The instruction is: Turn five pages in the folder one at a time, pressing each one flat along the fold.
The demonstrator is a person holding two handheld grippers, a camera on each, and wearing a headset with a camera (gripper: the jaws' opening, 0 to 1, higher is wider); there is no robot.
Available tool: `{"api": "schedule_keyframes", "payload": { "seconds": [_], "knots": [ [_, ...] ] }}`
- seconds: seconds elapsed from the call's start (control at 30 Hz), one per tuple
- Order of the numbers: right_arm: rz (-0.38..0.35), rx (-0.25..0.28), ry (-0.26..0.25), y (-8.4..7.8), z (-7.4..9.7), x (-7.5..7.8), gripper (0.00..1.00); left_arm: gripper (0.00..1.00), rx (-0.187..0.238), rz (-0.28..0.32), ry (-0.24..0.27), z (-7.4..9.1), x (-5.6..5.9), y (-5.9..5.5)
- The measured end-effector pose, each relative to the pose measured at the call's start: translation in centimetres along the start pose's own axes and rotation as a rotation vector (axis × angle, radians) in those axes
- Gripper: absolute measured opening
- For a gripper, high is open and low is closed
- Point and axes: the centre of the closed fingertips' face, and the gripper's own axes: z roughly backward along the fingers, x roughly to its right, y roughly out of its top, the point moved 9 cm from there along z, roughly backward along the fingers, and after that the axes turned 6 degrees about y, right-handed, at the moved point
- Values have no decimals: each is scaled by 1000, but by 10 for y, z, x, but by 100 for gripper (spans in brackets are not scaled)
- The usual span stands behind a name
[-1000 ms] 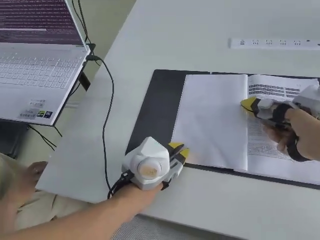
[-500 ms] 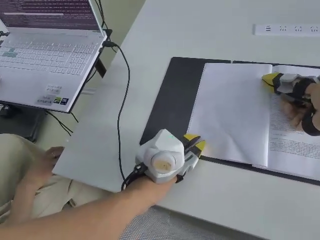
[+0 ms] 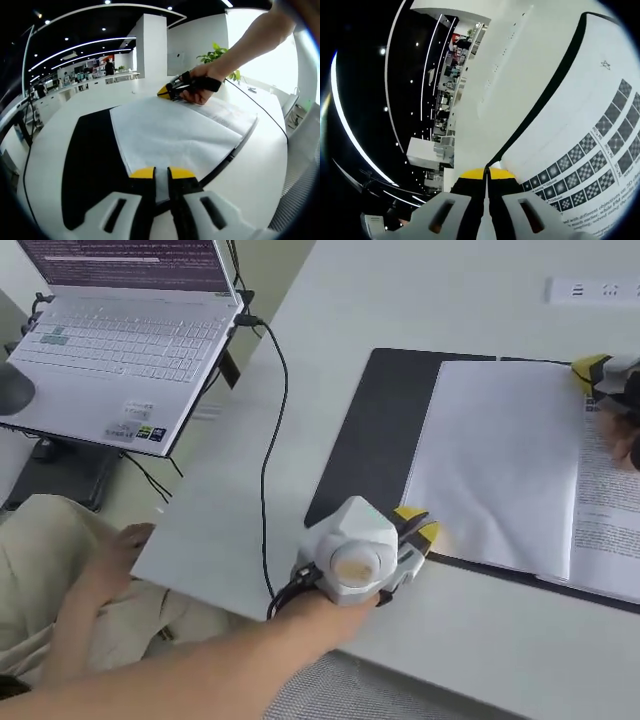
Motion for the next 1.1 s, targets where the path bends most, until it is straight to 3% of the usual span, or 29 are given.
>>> {"api": "schedule_keyframes", "payload": {
  "seconds": [0.17,0.57,0.73,0.8,0.87,0.9,0.93,1.1],
  "knots": [
    [0,-31,-5,-3,6,1,0,8,-2,-2,-1,1,0,0],
    [-20,-250,57,-33,50,7,0,8,-4,-2,-6,2,-1,0],
    [-19,-326,75,-45,69,13,0,8,-7,1,-5,1,-1,0],
    [-28,-333,79,-49,76,14,0,8,-9,-2,-6,2,-1,0],
    [-31,-348,83,-54,85,16,0,8,-10,1,-6,2,-1,0],
    [-24,-407,80,-63,93,16,0,8,-11,0,-7,1,-1,0],
    [-3,-422,89,-67,96,16,0,8,-12,-3,-7,1,-1,1],
    [-6,-462,92,-87,114,17,0,8,-18,-6,-9,2,-1,2]
  ]
}}
